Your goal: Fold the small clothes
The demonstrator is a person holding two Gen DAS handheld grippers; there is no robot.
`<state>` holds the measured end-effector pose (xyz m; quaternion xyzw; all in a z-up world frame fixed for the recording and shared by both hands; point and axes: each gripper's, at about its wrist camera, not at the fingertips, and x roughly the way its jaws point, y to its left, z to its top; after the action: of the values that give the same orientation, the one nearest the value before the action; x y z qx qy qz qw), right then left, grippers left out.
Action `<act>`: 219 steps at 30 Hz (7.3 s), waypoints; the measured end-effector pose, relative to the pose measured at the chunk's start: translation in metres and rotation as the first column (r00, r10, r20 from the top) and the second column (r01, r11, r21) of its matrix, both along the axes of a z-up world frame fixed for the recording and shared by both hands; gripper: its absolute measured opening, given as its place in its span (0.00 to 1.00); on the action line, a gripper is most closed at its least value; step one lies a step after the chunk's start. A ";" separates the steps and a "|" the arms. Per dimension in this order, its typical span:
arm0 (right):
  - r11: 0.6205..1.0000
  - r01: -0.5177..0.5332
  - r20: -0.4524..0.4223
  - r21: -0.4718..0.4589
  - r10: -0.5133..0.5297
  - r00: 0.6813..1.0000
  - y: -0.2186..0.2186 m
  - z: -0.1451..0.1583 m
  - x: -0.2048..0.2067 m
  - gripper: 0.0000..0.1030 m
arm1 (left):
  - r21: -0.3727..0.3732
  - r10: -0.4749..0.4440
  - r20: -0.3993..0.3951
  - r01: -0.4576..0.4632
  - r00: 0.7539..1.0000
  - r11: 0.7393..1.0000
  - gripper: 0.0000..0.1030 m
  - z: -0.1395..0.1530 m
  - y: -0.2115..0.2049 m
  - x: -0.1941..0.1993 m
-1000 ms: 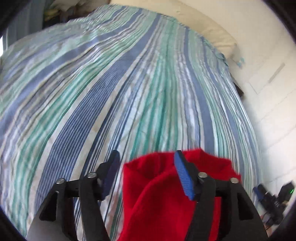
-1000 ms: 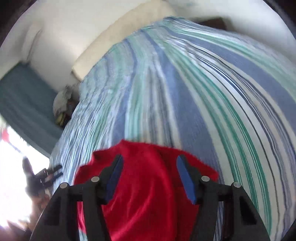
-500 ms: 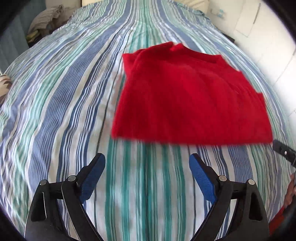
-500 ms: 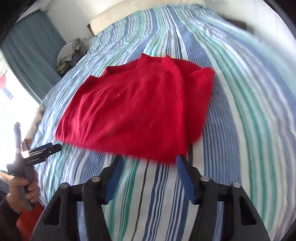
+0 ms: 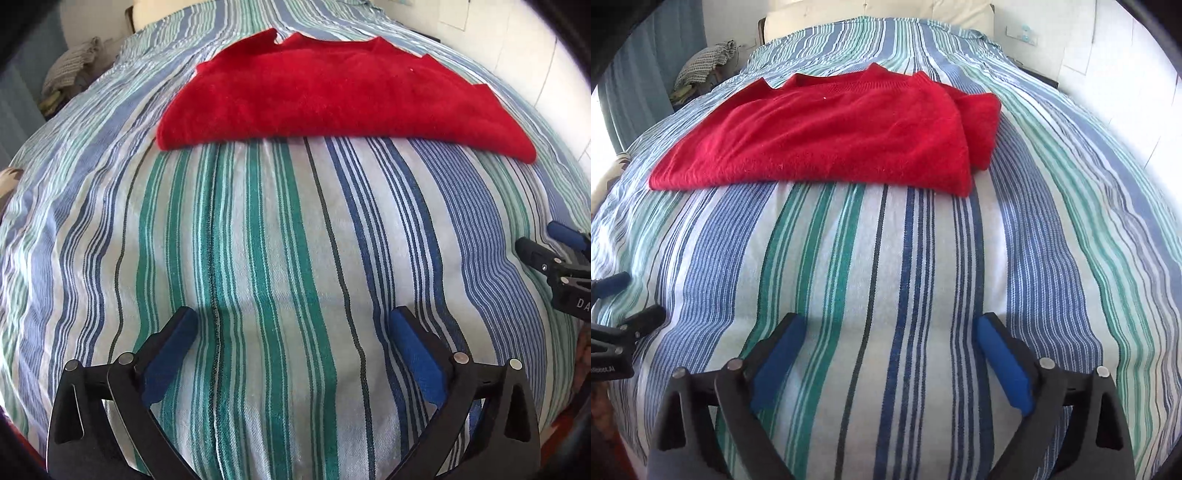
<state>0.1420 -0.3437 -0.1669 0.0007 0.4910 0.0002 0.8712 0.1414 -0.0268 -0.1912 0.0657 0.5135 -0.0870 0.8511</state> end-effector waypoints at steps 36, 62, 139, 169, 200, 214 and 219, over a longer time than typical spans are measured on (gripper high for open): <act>1.000 -0.023 0.002 0.022 0.023 1.000 0.009 -0.010 0.002 1.00 | 0.040 -0.007 0.034 0.006 0.999 0.999 0.99 -0.005 -0.015 -0.025; 0.765 0.238 -0.216 0.599 -0.132 0.967 -0.099 -0.004 0.175 0.29 | -0.099 0.038 0.014 -0.036 0.999 0.994 0.99 0.018 0.020 -0.039; 0.811 -0.018 -0.140 0.585 0.123 0.982 0.067 0.027 0.022 0.78 | -0.018 0.059 -0.040 -0.060 0.997 0.998 0.99 0.014 0.033 -0.021; 0.997 -0.072 -0.012 0.010 0.072 0.997 0.070 -0.006 -0.012 1.00 | -0.047 0.214 0.039 -0.212 0.976 0.976 1.00 0.002 0.082 0.018; 0.995 -0.096 0.029 0.003 0.096 0.995 0.070 -0.008 -0.017 1.00 | -0.064 0.385 0.108 -0.380 0.917 0.923 1.00 -0.006 0.148 0.084; 0.995 -0.097 0.033 0.005 0.097 0.995 0.070 -0.008 -0.019 1.00 | -0.051 0.381 0.166 -0.378 0.910 0.925 1.00 -0.006 0.142 0.073; 0.995 -0.097 0.035 0.006 0.097 0.995 0.070 -0.007 -0.019 1.00 | -0.051 0.381 0.166 -0.378 0.909 0.924 1.00 -0.006 0.142 0.074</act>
<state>0.1230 -0.2739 -0.1741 -0.0199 0.4754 0.0442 0.8784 0.2149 0.1152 -0.1969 -0.0356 0.4397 0.0815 0.8937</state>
